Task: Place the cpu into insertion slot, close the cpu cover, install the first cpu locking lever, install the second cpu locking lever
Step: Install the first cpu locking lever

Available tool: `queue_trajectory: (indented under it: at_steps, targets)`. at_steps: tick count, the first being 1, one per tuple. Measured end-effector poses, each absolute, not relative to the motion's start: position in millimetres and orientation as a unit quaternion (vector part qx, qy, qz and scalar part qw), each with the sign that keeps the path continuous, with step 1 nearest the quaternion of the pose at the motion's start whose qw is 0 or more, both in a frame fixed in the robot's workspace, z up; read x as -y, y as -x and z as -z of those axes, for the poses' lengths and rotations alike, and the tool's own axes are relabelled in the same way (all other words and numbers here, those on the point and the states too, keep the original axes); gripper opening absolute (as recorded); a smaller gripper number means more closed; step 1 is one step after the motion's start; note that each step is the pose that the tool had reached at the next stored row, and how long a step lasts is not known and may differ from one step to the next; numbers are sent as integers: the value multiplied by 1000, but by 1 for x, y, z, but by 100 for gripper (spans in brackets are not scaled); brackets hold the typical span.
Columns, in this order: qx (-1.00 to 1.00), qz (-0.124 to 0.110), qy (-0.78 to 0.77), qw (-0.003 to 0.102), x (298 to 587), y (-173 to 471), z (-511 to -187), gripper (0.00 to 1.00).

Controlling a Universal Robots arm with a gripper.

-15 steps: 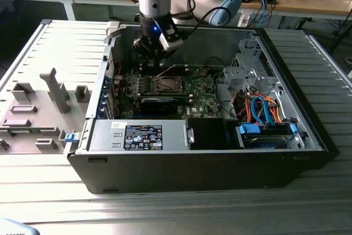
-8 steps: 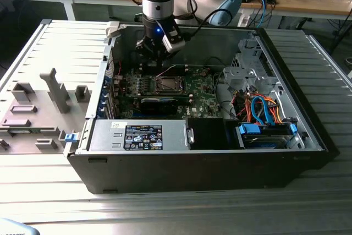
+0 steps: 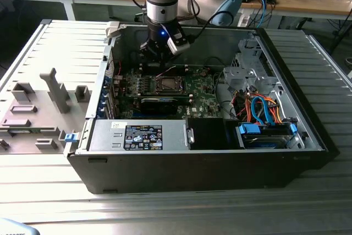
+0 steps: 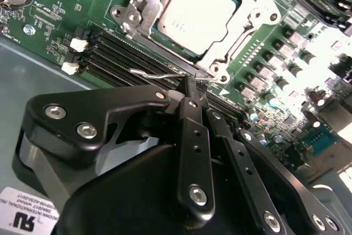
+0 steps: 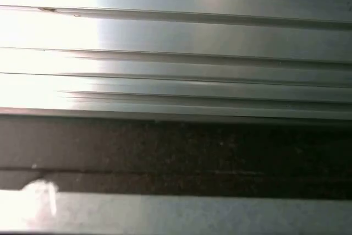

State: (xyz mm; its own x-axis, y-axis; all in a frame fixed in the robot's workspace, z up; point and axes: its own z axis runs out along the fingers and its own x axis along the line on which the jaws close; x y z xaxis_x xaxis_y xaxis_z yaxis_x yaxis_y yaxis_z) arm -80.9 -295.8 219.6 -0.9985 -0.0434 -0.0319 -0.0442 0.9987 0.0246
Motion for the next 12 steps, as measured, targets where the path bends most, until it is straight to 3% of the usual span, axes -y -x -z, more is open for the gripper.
queue_trajectory:
  at_steps: [12]
  targets:
    - [-999, -13, 32, 15, 295, 57, -209, 11]
